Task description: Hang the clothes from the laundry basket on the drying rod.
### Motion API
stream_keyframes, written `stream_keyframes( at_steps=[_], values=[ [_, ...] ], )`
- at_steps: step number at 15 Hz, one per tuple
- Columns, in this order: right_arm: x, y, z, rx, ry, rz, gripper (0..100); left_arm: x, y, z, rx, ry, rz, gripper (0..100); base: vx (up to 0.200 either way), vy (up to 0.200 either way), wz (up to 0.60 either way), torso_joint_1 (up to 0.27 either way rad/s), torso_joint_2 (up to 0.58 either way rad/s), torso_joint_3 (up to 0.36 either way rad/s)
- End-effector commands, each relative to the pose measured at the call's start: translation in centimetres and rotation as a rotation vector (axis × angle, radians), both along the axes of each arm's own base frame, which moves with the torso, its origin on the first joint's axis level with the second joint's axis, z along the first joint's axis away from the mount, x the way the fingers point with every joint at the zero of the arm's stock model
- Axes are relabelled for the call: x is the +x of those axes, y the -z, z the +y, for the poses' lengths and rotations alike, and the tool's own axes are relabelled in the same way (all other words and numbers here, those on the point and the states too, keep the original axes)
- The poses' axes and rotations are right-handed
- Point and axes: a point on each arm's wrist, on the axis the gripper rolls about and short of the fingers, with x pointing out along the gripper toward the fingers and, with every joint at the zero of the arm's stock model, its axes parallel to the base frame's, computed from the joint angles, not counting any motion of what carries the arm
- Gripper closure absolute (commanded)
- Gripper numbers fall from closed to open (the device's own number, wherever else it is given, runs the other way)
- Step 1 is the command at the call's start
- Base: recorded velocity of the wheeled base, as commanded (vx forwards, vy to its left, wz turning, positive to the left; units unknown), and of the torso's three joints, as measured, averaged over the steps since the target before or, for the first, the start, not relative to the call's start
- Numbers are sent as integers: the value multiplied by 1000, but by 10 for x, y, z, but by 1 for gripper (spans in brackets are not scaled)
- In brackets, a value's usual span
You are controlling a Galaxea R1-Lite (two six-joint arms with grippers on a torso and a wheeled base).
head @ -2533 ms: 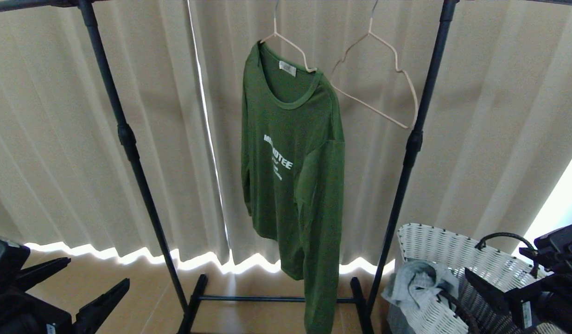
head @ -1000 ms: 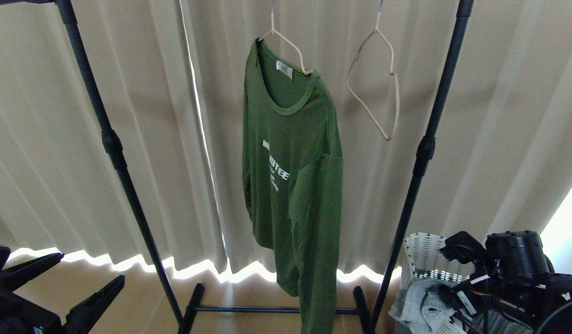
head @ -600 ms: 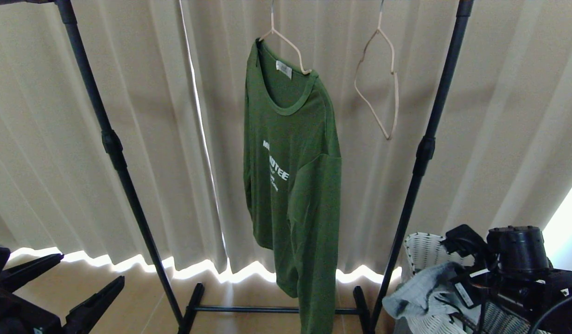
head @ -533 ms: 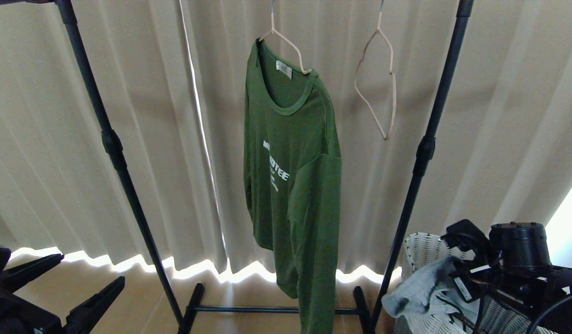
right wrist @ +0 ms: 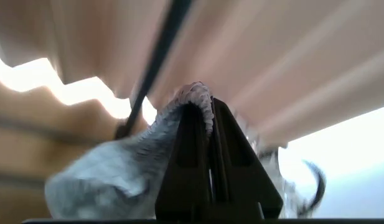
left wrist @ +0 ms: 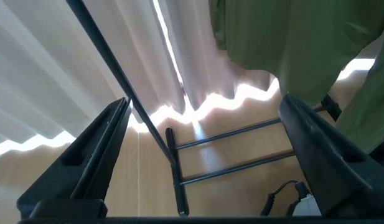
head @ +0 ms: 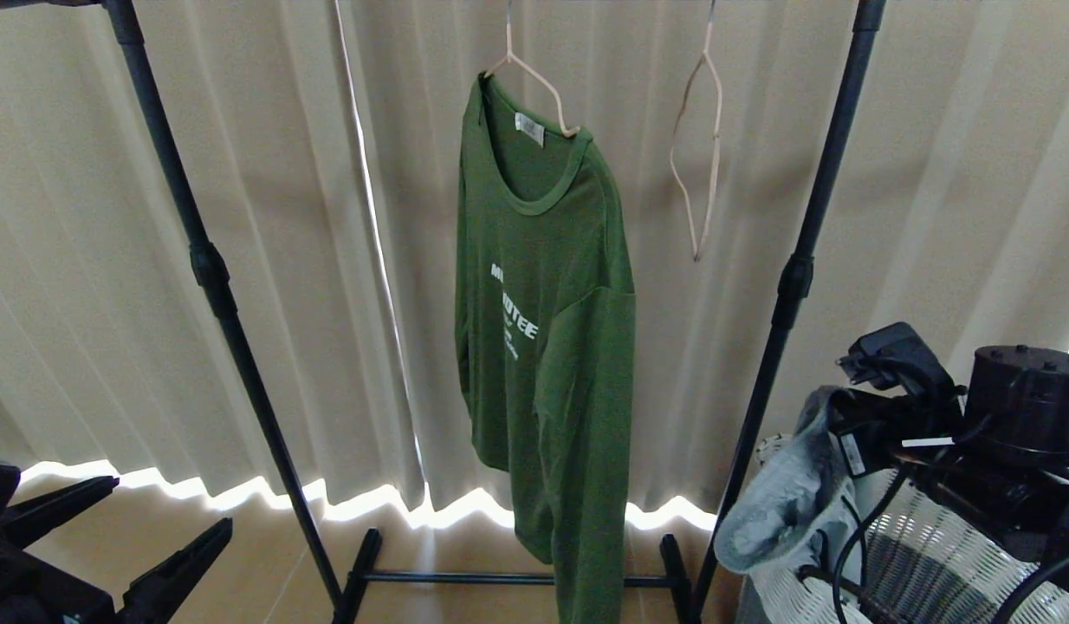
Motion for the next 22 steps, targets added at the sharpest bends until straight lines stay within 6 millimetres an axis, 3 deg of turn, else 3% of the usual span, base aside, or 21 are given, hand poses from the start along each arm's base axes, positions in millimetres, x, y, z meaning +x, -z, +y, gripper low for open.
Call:
stream_keyframes(
  at_steps=[1, 9, 14, 19, 22],
  values=[
    [-5, -22, 7, 22, -34, -87, 100, 0, -1, 0, 1, -1, -3, 0, -200, 0, 0, 2, -2, 2],
    [0, -32, 10, 24, -37, -116, 100, 0, 0, 0, 5, 0, 1, 0, -200, 0, 0, 4, 2, -1],
    [7, -44, 24, 20, -86, -137, 100, 16, 0, -4, 43, 16, 37, 0, 0, 0, 0, 0, 0, 0],
    [-2, -57, 50, 66, -280, -164, 100, 14, -12, -22, -29, 217, -31, 0, 0, 0, 0, 0, 0, 0],
    [-30, -81, 61, 122, -435, -245, 100, 25, -31, -44, -41, 335, -60, 0, 0, 0, 0, 0, 0, 0]
  ],
)
